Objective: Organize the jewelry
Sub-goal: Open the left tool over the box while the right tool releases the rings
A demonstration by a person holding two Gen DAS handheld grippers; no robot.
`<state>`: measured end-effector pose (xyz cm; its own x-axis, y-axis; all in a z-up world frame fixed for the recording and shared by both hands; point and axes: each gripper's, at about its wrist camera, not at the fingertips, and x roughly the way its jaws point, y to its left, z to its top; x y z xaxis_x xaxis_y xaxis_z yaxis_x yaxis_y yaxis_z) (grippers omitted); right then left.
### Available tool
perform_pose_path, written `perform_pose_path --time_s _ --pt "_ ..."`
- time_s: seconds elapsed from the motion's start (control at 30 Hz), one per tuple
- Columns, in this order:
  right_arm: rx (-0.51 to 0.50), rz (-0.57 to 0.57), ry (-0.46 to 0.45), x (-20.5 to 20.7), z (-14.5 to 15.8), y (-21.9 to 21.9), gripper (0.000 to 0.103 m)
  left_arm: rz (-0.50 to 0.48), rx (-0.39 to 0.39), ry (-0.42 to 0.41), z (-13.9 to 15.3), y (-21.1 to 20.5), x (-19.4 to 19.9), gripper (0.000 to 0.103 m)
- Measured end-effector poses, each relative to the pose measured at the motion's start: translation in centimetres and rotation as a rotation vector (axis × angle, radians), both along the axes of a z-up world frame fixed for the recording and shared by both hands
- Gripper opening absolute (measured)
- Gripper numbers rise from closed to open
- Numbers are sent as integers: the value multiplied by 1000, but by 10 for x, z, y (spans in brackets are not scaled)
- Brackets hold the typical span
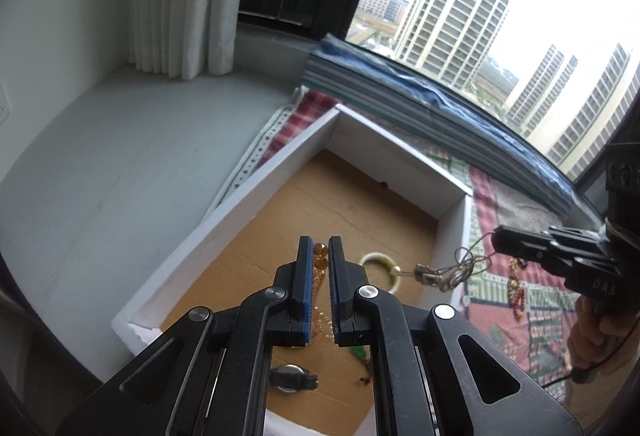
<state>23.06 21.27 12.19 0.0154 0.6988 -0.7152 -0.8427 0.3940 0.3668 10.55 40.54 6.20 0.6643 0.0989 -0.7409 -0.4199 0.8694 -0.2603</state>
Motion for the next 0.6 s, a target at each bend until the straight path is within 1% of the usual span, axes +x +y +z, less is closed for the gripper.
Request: perform_pose_path --time_s 0.1,0.17,0.23,0.27,0.3,0.33,0.37,0.5,0.57,0.6 --pt "-35 26 45 1 -34 16 2 3 4 40 -29 5 7 6" --pt "-88 57 72 -1 -61 29 3 -3 13 70 -46 4 9 6" --pt "-170 46 50 -5 -88 37 5 8 20 109 -60 -1 7 23" --pt "-196 36 35 -7 -98 39 13 9 18 118 -65 -4 4 46" --pt "-210 30 25 -10 -104 38 26 13 20 117 -68 -8 1 65" --pt "-211 22 17 -11 -108 35 51 18 27 116 -69 -13 -4 70" --pt "-205 12 4 -13 -109 30 64 18 38 118 -70 -19 -8 74" --pt "-182 -27 -25 -18 -102 0 64 -17 77 127 -72 -53 -26 75" --pt "-181 -62 -76 -21 -95 -21 65 -51 105 116 -69 -78 -32 76" --pt "-181 -78 -107 -25 -92 -32 66 -73 117 106 -67 -93 -35 78"
